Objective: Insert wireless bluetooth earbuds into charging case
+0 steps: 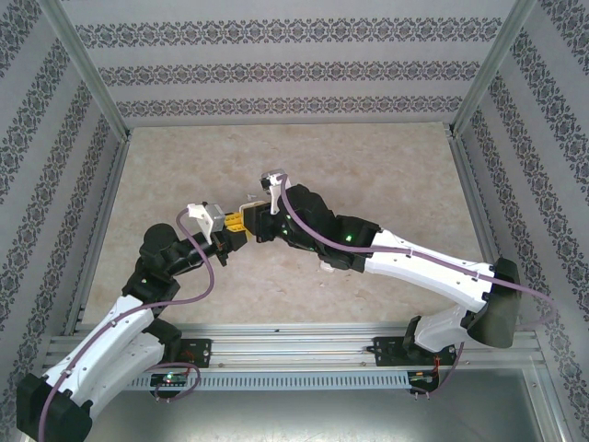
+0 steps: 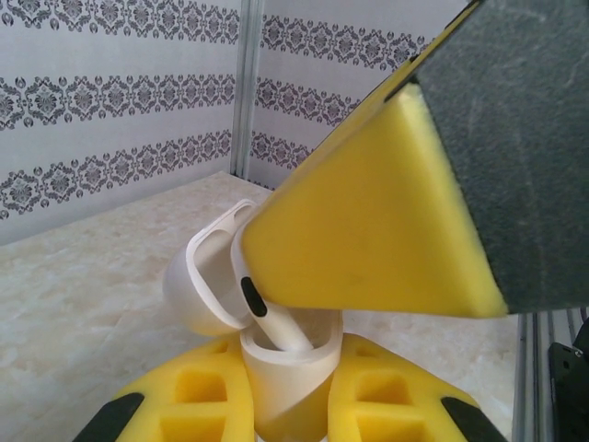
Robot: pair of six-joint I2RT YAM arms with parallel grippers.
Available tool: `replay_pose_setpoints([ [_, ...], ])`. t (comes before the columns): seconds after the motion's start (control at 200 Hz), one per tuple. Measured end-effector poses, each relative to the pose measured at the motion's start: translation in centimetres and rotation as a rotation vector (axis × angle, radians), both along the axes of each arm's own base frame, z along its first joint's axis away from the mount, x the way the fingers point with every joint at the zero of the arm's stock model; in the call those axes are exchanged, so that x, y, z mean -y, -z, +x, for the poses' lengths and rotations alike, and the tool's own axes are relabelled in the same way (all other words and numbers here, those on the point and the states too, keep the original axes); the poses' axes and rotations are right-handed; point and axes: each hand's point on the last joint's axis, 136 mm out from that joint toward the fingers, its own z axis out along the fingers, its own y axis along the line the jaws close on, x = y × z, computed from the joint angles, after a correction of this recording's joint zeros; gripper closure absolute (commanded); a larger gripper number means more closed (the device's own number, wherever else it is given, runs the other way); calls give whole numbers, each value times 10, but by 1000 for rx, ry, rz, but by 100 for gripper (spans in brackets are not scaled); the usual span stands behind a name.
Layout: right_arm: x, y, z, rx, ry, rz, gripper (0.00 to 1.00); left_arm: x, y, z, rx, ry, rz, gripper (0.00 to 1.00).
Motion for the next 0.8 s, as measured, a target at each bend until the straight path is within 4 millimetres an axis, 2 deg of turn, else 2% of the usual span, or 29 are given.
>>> replay_pose_setpoints([
  [0.335,0,9,-3,4,-15,13,82,0,8,-1,-30,0,6,100],
  [0.804,0,12,-6,32,-33,58,79,-3,11,-3,-57,-11,1,100],
])
